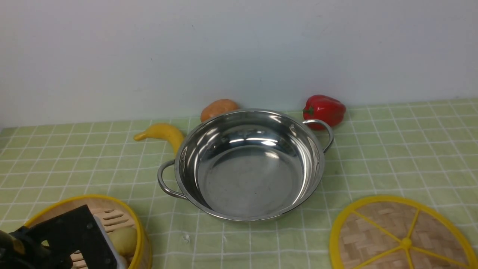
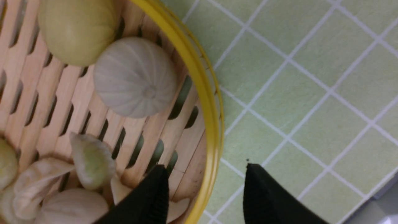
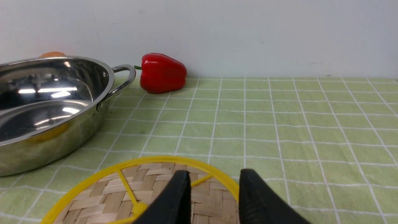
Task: Place the steamer in the pot on the green tablecloth, and put the lid on the steamer.
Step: 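Grasp the rim of the steamer basket holding the buns with the left gripper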
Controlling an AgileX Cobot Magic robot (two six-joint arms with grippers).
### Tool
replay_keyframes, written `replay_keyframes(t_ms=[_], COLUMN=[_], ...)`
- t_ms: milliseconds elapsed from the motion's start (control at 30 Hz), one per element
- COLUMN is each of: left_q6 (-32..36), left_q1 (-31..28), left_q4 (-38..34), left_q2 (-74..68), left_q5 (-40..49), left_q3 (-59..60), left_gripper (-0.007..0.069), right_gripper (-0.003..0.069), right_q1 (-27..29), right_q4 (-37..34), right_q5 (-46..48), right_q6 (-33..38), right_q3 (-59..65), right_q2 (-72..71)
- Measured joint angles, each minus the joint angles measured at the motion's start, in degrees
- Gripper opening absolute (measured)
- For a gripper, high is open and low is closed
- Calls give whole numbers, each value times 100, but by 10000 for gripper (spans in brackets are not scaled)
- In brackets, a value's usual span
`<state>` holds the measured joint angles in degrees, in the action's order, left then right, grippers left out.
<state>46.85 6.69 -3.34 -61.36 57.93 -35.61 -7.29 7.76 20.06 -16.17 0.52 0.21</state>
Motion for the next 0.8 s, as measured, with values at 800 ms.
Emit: replay_keyframes(t_ms=[800], left_q6=[-79], left_q1=[0], left_q4=[225], left_q2=[-1617], left_q5=[-427], left_q3=[0], left_gripper=[380], right_gripper=[242], right_q1=[0], right_q4=[0], right_q5=[0], right_q6=[0], right_q3=[0], right_q2=[0])
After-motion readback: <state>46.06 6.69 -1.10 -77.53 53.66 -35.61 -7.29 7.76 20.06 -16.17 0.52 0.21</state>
